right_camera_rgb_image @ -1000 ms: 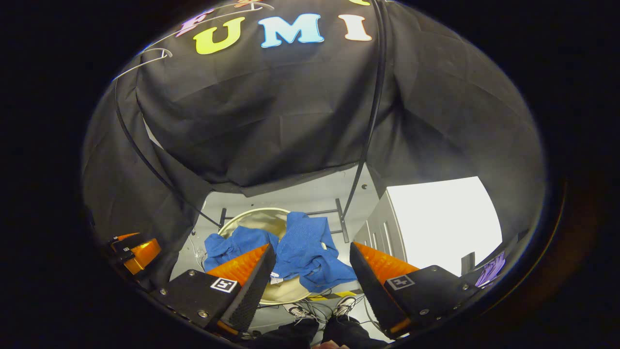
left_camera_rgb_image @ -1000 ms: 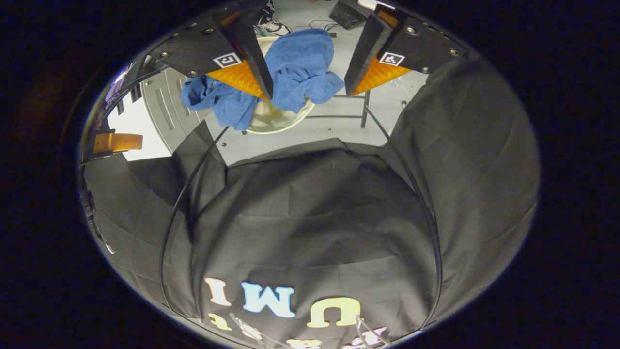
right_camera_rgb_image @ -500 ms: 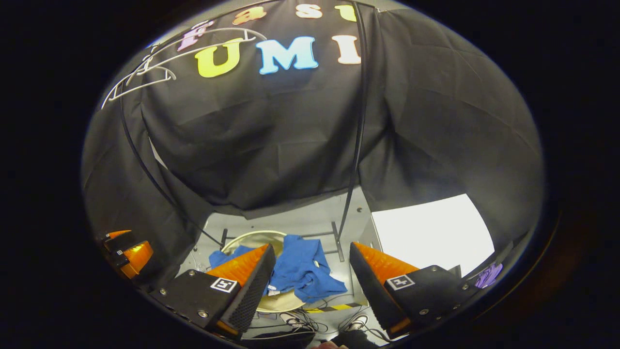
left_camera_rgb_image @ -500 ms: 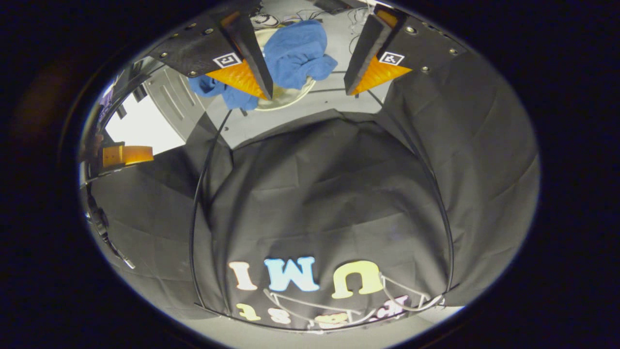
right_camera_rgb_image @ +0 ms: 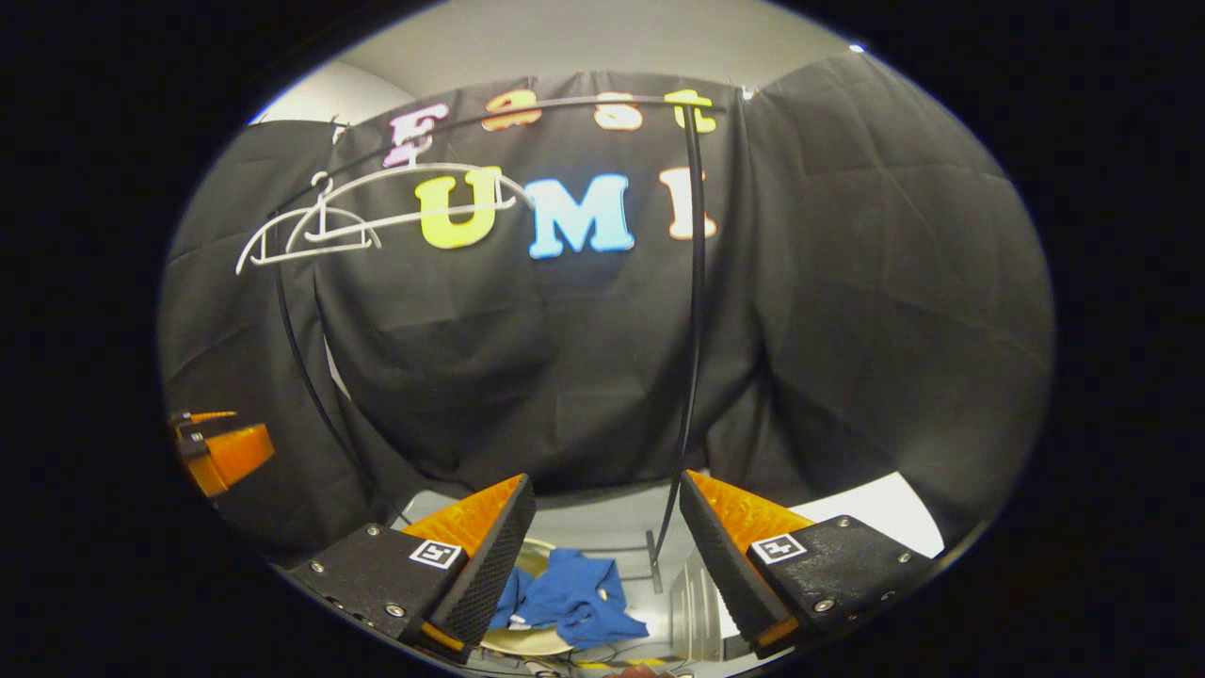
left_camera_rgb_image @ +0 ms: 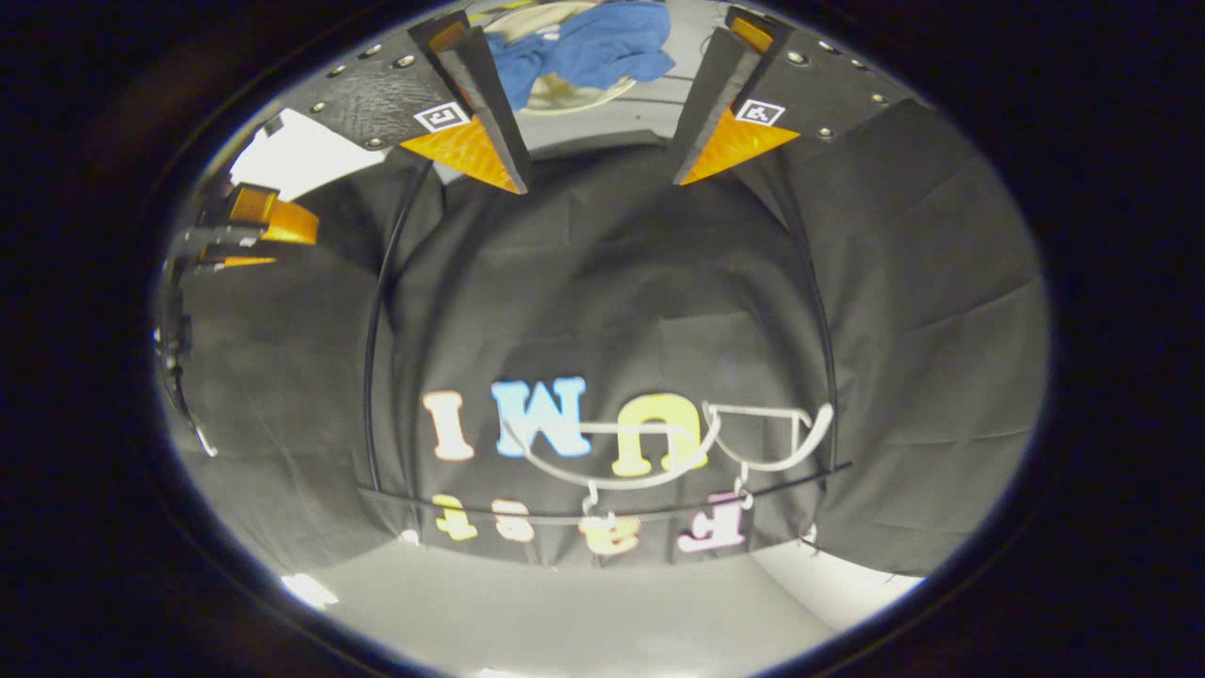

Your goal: Grasp the clothes on the hanger with both hands and then place them into the laundry hamper below.

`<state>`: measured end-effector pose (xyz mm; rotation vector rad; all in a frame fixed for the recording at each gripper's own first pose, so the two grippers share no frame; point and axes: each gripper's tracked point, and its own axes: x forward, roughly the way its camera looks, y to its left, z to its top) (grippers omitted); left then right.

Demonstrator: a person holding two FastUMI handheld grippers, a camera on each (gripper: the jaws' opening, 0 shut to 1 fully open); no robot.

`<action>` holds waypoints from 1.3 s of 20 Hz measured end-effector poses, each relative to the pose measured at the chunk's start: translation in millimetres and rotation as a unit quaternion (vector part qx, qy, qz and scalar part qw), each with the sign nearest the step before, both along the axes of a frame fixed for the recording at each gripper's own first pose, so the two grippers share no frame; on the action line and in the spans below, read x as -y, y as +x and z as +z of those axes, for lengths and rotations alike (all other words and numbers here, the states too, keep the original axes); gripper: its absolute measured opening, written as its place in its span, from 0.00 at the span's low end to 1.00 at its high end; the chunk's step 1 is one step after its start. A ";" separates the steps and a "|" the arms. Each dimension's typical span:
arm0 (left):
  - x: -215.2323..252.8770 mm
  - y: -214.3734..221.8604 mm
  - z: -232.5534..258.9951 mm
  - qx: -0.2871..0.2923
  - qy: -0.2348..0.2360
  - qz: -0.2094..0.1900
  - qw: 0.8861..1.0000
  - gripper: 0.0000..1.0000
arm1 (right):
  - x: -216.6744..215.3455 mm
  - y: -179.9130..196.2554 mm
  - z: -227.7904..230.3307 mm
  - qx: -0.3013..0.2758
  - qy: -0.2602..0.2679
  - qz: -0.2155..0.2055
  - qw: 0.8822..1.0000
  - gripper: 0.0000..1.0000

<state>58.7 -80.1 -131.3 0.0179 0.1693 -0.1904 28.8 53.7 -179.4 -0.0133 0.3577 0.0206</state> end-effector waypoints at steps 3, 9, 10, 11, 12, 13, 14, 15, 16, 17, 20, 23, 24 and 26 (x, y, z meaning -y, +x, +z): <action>7.6 -10.0 66.9 0.045 -0.028 0.022 0.998 0.87 | 21.2 -2.8 57.2 0.053 0.006 -0.003 0.999 0.99; 3.3 -58.4 154.3 0.133 -0.073 0.052 0.987 0.86 | 85.4 -9.1 142.6 0.157 0.018 -0.022 0.987 0.95; -1.0 -66.9 163.1 0.140 -0.073 0.062 0.986 0.86 | 97.1 -10.2 153.3 0.168 0.022 -0.029 0.985 0.92; -1.8 -73.7 169.9 0.146 -0.074 0.068 0.984 0.86 | 106.4 -14.2 160.6 0.177 0.029 -0.032 0.983 0.95; -3.0 -84.4 176.7 0.153 -0.074 0.073 0.983 0.86 | 112.8 -18.4 168.3 0.184 0.038 -0.032 0.982 0.95; -6.1 -95.9 180.2 0.159 -0.073 0.082 0.981 0.86 | 120.1 -22.5 173.0 0.191 0.046 -0.033 0.980 0.99; -11.7 -107.3 182.2 0.162 -0.072 0.095 0.979 0.86 | 128.3 -27.1 175.9 0.198 0.051 -0.034 0.978 0.95; -15.8 -113.8 178.0 0.163 -0.069 0.107 0.978 0.85 | 136.3 -30.6 175.4 0.201 0.053 -0.035 0.977 0.95; -20.7 -121.0 175.8 0.161 -0.065 0.120 0.977 0.85 | 143.4 -35.9 172.4 0.200 0.052 -0.037 0.978 0.95; -22.9 -125.6 172.5 0.157 -0.064 0.128 0.977 0.85 | 150.6 -41.1 167.2 0.196 0.048 -0.040 0.979 0.91; -18.1 -134.6 162.6 0.140 -0.065 0.128 0.980 0.86 | 161.3 -55.6 156.6 0.177 0.037 -0.047 0.982 0.95; -18.7 -134.7 154.8 0.137 -0.064 0.117 0.982 0.86 | 163.6 -63.6 156.1 0.173 0.033 -0.056 0.983 0.91; -18.8 -132.8 152.4 0.136 -0.064 0.112 0.982 0.86 | 163.0 -64.9 157.5 0.175 0.031 -0.062 0.982 0.91; -22.5 -129.2 151.2 0.141 -0.064 0.109 0.982 0.86 | 158.6 -65.0 161.6 0.179 0.027 -0.066 0.981 0.90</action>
